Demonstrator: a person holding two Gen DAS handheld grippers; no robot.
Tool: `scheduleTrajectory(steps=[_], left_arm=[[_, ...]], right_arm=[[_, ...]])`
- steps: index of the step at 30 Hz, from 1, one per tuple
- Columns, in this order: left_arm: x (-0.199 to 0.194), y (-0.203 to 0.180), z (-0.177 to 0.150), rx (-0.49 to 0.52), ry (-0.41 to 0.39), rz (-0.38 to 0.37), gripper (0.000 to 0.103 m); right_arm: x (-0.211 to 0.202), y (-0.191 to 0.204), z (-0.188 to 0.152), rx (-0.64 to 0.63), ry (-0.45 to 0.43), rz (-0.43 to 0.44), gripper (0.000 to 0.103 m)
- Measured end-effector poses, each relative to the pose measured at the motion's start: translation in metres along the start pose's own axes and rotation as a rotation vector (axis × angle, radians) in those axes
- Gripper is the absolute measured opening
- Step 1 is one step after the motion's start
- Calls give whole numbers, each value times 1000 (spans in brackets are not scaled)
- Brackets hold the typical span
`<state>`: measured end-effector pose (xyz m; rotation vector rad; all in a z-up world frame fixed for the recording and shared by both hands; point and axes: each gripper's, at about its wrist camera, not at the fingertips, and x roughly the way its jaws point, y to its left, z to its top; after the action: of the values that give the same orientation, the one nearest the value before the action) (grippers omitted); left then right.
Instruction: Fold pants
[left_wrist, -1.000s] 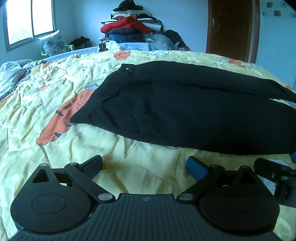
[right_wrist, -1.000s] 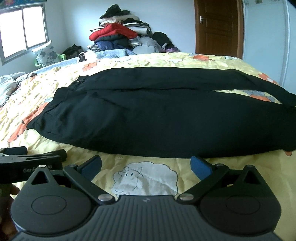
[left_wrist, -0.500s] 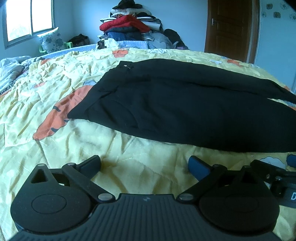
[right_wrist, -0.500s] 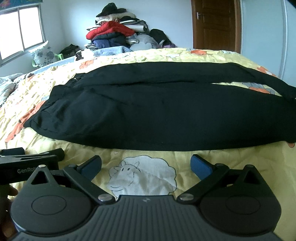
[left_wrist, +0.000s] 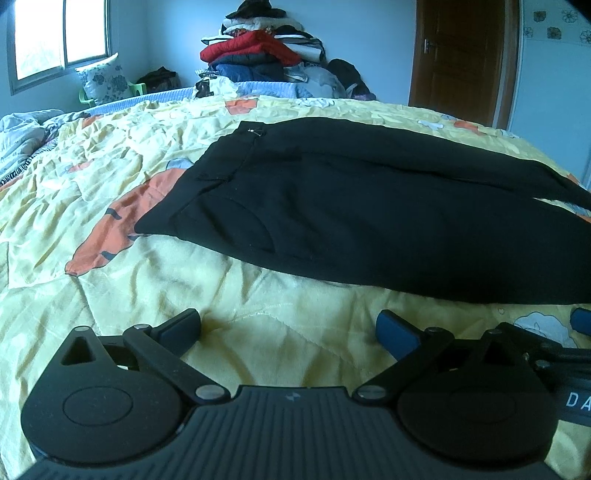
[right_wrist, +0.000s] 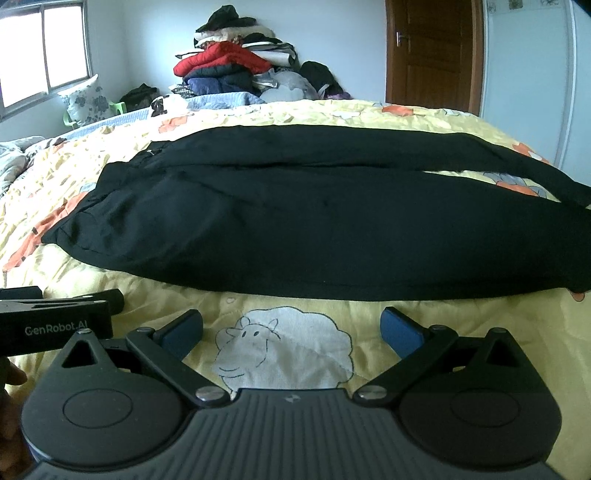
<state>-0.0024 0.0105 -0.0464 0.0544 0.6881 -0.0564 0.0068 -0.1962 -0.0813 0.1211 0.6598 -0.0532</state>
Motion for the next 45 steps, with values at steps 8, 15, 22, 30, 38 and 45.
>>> scheduleTrajectory(steps=[8,15,22,30,38,45], left_arm=[[0,0,0,0,0,0,103],[0,0,0,-5,1,-5,103],[-1,-1,0,-6,-2,-5,103],[-1,-1,-1,-4,-7,-3,103],[-2,-1,-2,1,-9,-8,103],[-13,1,4,28,-83,-25,101]], right_arm=[[-1,-1,-2,7,-13,8,103],[-1,-3,-2,8,-14,10,103],[-2,-4,-2,18,-18,19,103],[-2,-1,-3,2,-14,9,103],[-4,-4,-1,-6,-5,62,103],[-22,-28,30,1,-156,271,103]])
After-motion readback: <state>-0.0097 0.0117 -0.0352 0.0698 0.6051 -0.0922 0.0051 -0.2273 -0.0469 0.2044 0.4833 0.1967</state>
